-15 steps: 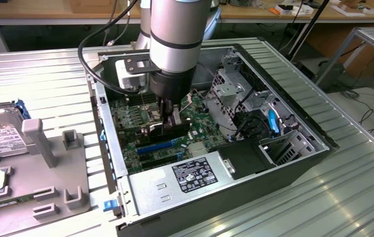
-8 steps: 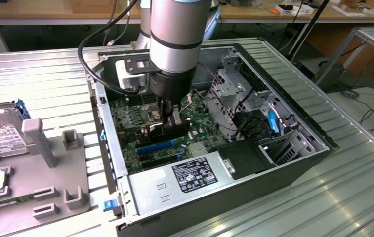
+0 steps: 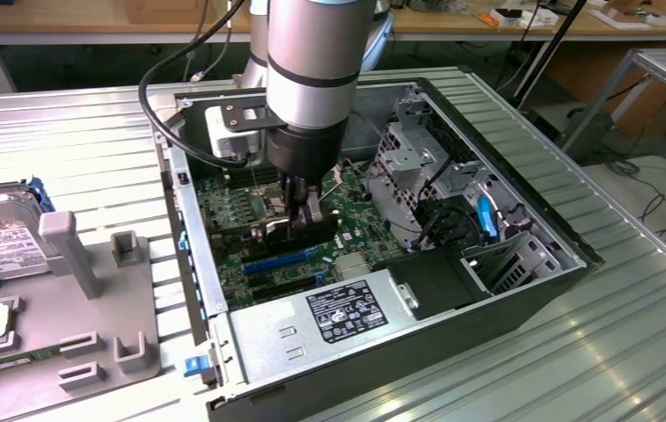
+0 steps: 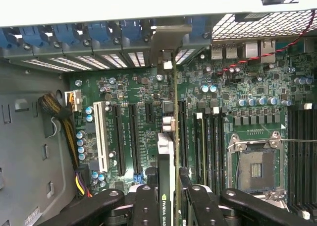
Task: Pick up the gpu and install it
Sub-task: 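Insert the gpu into the slot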
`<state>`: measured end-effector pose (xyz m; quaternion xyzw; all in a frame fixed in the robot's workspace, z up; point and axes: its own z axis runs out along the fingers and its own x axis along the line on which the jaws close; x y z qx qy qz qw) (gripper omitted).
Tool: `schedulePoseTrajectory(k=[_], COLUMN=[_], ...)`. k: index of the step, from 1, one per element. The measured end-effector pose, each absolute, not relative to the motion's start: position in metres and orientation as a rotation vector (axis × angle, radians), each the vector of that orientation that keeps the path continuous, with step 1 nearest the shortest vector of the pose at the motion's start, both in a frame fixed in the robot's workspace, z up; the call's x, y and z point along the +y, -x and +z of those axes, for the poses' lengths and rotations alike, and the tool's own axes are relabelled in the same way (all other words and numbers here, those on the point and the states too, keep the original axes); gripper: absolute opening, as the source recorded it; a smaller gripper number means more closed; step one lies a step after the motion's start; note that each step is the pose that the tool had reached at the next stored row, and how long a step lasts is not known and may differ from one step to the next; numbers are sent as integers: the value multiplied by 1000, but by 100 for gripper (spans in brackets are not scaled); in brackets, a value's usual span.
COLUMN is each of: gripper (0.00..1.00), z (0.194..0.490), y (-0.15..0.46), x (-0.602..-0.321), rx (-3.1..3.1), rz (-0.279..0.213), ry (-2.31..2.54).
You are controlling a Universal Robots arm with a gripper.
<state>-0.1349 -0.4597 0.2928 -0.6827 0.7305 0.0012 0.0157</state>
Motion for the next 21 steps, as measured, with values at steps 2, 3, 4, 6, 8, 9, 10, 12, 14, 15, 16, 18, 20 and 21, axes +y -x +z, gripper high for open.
schedulePoseTrajectory(k=[2, 3, 4, 6, 8, 9, 10, 12, 14, 15, 16, 18, 20, 21], gripper=[27, 27, 27, 27, 27, 27, 27, 27, 27, 27, 27, 27, 27, 27], z=[292, 291, 290, 288, 286, 284, 283, 281, 281, 281, 281, 279, 278, 278], y=[135, 135, 135, 135, 135, 135, 135, 135, 135, 135, 135, 135, 135, 135], x=[-460, -460, -460, -460, -460, -460, -460, -460, -460, -460, -460, -460, -460, -460], rx=[2272, 2272, 2272, 2272, 2272, 2272, 2272, 2272, 2272, 2272, 2272, 2272, 2272, 2273], rz=[4, 4, 4, 5, 5, 5, 5, 5, 5, 5, 5, 5, 5, 6], ry=[2123, 2123, 2124, 2123, 2123, 2123, 2123, 2123, 2123, 2123, 2123, 2123, 2123, 2123])
